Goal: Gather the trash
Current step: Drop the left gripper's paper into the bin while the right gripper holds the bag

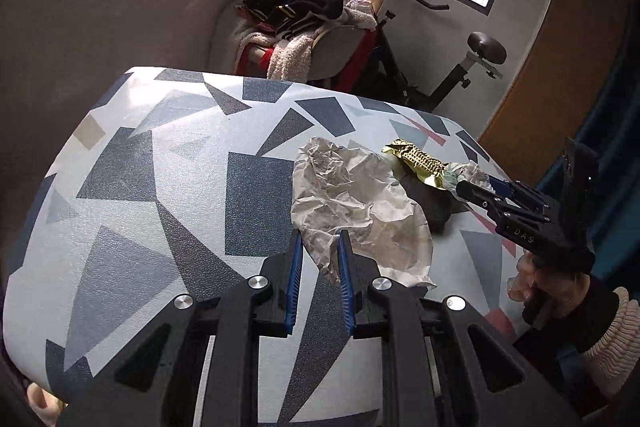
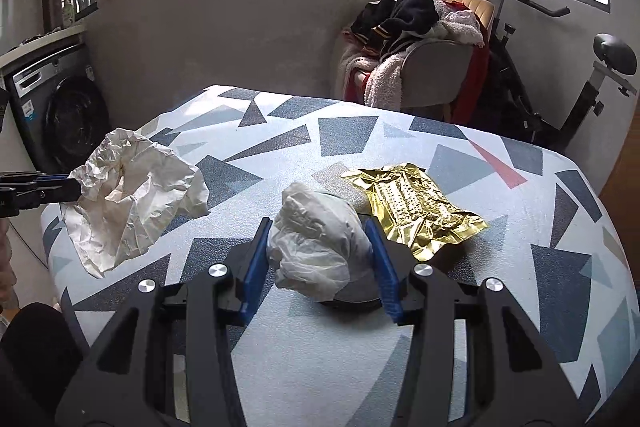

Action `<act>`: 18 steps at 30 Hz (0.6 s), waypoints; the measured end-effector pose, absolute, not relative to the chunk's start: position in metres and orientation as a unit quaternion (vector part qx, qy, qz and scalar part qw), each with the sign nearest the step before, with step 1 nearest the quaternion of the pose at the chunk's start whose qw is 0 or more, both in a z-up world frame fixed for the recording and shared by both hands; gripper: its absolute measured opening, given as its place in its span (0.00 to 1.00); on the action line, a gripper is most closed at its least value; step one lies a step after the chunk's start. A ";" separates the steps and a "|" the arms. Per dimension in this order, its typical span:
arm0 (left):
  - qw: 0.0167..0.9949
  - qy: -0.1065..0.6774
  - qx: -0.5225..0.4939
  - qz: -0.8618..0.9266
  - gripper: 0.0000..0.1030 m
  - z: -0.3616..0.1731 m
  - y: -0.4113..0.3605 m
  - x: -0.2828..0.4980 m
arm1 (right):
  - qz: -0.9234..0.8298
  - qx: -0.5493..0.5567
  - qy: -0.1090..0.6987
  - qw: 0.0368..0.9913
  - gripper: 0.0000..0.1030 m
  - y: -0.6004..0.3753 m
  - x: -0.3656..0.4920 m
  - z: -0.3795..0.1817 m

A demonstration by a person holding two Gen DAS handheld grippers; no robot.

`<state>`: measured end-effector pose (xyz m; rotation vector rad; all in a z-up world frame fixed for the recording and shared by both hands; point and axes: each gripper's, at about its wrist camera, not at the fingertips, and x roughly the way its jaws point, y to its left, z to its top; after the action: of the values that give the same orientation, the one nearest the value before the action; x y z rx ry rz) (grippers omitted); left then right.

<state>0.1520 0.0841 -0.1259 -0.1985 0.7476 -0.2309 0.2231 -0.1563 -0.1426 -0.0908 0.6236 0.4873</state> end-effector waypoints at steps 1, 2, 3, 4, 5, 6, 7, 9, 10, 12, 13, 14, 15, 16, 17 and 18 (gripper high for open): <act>0.919 0.364 -0.097 -0.118 0.17 -0.126 0.082 0.143 | 0.238 -0.041 0.302 0.922 0.47 -0.158 0.214 -0.137; 0.917 0.366 -0.098 -0.123 0.17 -0.126 0.080 0.135 | 0.239 -0.036 0.301 0.923 0.47 -0.159 0.205 -0.133; 0.917 0.366 -0.097 -0.128 0.17 -0.126 0.077 0.127 | 0.239 -0.032 0.300 0.923 0.47 -0.161 0.194 -0.130; 0.916 0.366 -0.096 -0.134 0.17 -0.127 0.073 0.118 | 0.238 -0.029 0.300 0.923 0.47 -0.162 0.184 -0.128; 0.915 0.367 -0.094 -0.139 0.17 -0.127 0.069 0.110 | 0.236 -0.027 0.301 0.924 0.47 -0.164 0.175 -0.127; 0.915 0.366 -0.092 -0.143 0.17 -0.127 0.064 0.101 | 0.233 -0.023 0.301 0.924 0.47 -0.165 0.164 -0.126; 0.914 0.365 -0.091 -0.150 0.17 -0.127 0.060 0.092 | 0.232 -0.017 0.302 0.924 0.47 -0.167 0.153 -0.125; 0.914 0.363 -0.084 -0.162 0.17 -0.128 0.050 0.075 | 0.230 -0.005 0.304 0.925 0.47 -0.171 0.135 -0.125; 0.913 0.362 -0.078 -0.168 0.17 -0.128 0.045 0.066 | 0.229 -0.002 0.305 0.924 0.47 -0.172 0.125 -0.125; 0.914 0.361 -0.061 -0.176 0.17 -0.130 0.035 0.049 | 0.229 0.000 0.306 0.924 0.47 -0.174 0.107 -0.126; 0.914 0.361 -0.053 -0.179 0.17 -0.131 0.031 0.041 | 0.229 0.001 0.308 0.923 0.47 -0.175 0.099 -0.127; 0.913 0.361 -0.047 -0.183 0.17 -0.132 0.027 0.033 | 0.229 0.004 0.309 0.923 0.47 -0.177 0.091 -0.127; 0.913 0.361 -0.040 -0.186 0.17 -0.133 0.023 0.025 | 0.228 0.007 0.309 0.923 0.47 -0.177 0.084 -0.127; 0.912 0.362 -0.032 -0.188 0.17 -0.135 0.020 0.018 | 0.227 0.011 0.309 0.924 0.47 -0.179 0.077 -0.127; 0.912 0.363 -0.025 -0.190 0.17 -0.137 0.017 0.012 | 0.226 0.015 0.308 0.924 0.47 -0.181 0.071 -0.127; 0.911 0.366 -0.015 -0.191 0.17 -0.140 0.014 0.005 | 0.224 0.018 0.308 0.924 0.47 -0.183 0.066 -0.128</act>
<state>0.0053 0.0141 -0.1400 -0.0315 0.7551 -0.3938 0.0657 -0.1832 -0.1275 0.0370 0.6320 0.4597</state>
